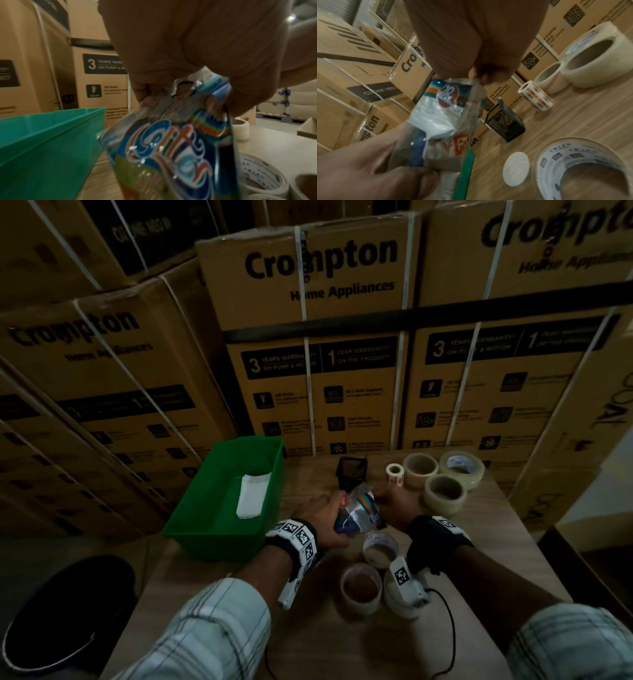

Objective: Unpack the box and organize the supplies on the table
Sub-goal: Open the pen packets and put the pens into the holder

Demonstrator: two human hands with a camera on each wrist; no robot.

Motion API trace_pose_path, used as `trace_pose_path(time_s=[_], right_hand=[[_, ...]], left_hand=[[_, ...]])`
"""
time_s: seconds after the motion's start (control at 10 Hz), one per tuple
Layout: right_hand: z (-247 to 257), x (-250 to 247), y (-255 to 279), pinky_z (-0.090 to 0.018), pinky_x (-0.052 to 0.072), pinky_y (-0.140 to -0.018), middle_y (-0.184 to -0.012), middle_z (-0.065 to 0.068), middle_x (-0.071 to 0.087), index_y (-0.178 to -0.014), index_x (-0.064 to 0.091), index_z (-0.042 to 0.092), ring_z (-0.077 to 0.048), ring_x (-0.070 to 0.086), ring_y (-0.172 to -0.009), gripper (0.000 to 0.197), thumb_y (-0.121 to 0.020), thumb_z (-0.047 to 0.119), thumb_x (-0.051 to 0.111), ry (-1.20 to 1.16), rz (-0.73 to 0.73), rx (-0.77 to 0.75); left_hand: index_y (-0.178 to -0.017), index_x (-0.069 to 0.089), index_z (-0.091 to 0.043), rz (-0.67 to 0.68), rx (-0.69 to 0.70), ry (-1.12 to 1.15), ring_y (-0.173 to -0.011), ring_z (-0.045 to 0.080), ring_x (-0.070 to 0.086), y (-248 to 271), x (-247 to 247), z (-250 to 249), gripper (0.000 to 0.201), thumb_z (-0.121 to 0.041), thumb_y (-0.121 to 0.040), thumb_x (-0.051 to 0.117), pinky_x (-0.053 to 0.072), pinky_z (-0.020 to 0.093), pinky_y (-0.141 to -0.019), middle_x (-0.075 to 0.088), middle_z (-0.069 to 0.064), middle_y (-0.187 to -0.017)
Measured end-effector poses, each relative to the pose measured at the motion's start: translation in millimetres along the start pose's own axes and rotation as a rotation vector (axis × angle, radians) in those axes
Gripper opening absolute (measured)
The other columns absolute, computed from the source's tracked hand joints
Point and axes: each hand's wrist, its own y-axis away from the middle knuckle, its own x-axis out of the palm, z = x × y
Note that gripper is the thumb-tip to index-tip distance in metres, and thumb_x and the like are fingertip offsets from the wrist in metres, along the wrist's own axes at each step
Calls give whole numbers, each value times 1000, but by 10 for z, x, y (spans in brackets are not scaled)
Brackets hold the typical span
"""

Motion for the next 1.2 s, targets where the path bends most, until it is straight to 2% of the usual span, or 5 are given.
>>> trace_pose_path(time_s=[0.4,0.5,0.8,1.0,1.2], right_hand=[[-471,102,-213,-34,42,-97,-103,-2,65,-122,56,-2,-21,55,-105,31,-92,-3,51,-243,469,8],[-582,185,-382,-36,45,-96,-69,5,68,-126,47,-12,-17,63,-81,32,-97,-6,37,-440,467,121],[-709,189,-387,-29,52,-76,-92,-2,62,-121,58,2,-20,60,-85,34,-87,-4,56,-617,564,208],[-836,309,-395,-24,53,-67,-86,3,65,-93,63,20,-13,63,-77,110,6,66,78,-842,591,233],[-835,70,-545,-27,46,-73,-88,-2,66,-95,61,15,-15,61,-77,8,-94,19,54,-907,630,271]], left_hand=[[-131,42,-21,163,-55,-70,-108,31,60,-274,-6,-171,76,-49,-68,72,49,34,-90,60,10,-122],[-129,44,-18,200,-92,-58,-108,30,61,-324,-21,-219,76,-51,-68,74,49,34,-90,61,11,-122],[-128,47,-21,281,-162,-9,-106,26,61,-428,-68,-281,70,-42,-69,78,51,37,-93,63,7,-120],[-126,52,-13,270,-169,82,-108,25,60,-436,-54,-296,52,-27,-81,74,41,23,-80,62,8,-119],[-137,42,-15,123,-225,303,-107,21,62,-358,15,-218,61,-16,-83,71,46,21,-83,62,10,-125]])
